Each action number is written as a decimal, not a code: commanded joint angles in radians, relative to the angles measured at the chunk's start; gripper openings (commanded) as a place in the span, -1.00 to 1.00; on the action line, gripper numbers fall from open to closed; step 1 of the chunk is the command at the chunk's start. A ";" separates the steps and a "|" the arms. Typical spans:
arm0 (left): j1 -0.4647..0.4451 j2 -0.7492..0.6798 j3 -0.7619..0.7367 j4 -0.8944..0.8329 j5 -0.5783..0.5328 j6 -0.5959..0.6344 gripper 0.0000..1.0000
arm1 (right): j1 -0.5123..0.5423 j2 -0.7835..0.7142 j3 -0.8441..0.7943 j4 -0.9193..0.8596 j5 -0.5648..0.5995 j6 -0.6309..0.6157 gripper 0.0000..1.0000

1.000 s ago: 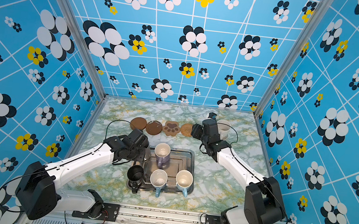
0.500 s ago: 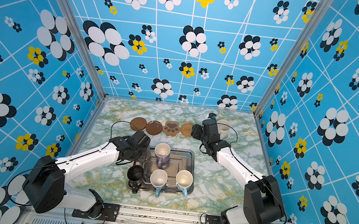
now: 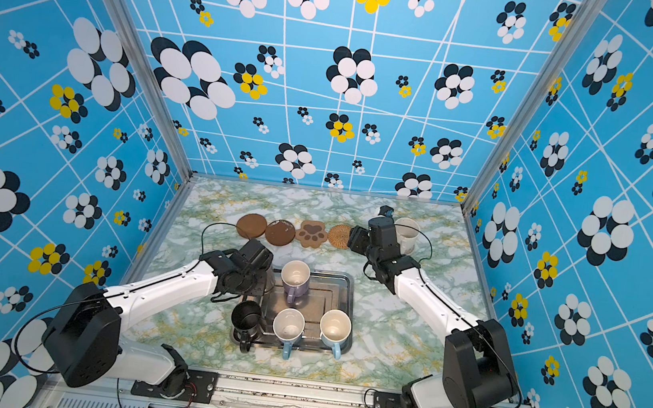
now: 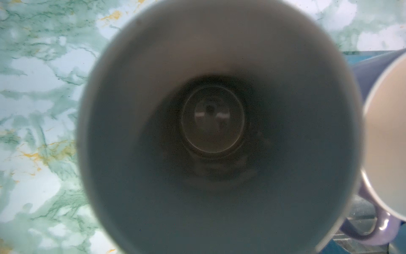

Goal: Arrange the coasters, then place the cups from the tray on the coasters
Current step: 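Lift the grey mug off the tray toward the brown wooden coaster with the left gripper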

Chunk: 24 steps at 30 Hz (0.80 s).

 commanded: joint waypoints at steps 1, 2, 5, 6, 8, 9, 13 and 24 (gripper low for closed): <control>0.012 0.001 -0.016 0.021 -0.027 0.001 -0.97 | -0.006 0.016 0.015 0.020 -0.011 0.011 0.31; 0.011 -0.003 -0.016 0.021 -0.028 0.002 -1.00 | -0.006 0.016 0.014 0.020 -0.010 0.011 0.31; 0.010 -0.016 -0.018 0.023 -0.037 0.003 -1.00 | -0.006 0.016 0.014 0.020 -0.010 0.011 0.31; 0.010 -0.025 -0.019 0.023 -0.040 0.002 -1.00 | -0.006 0.016 0.014 0.020 -0.011 0.011 0.31; 0.009 -0.045 -0.019 0.023 -0.048 0.002 -1.00 | -0.006 0.016 0.014 0.020 -0.011 0.011 0.31; 0.007 -0.059 -0.021 0.024 -0.052 0.002 -1.00 | -0.006 0.016 0.014 0.020 -0.011 0.011 0.31; 0.006 -0.113 -0.025 0.032 -0.061 -0.001 -1.00 | -0.007 0.017 0.014 0.021 -0.011 0.011 0.31; 0.006 -0.184 0.014 -0.001 -0.086 0.016 -1.00 | -0.007 0.020 0.016 0.022 -0.016 0.013 0.30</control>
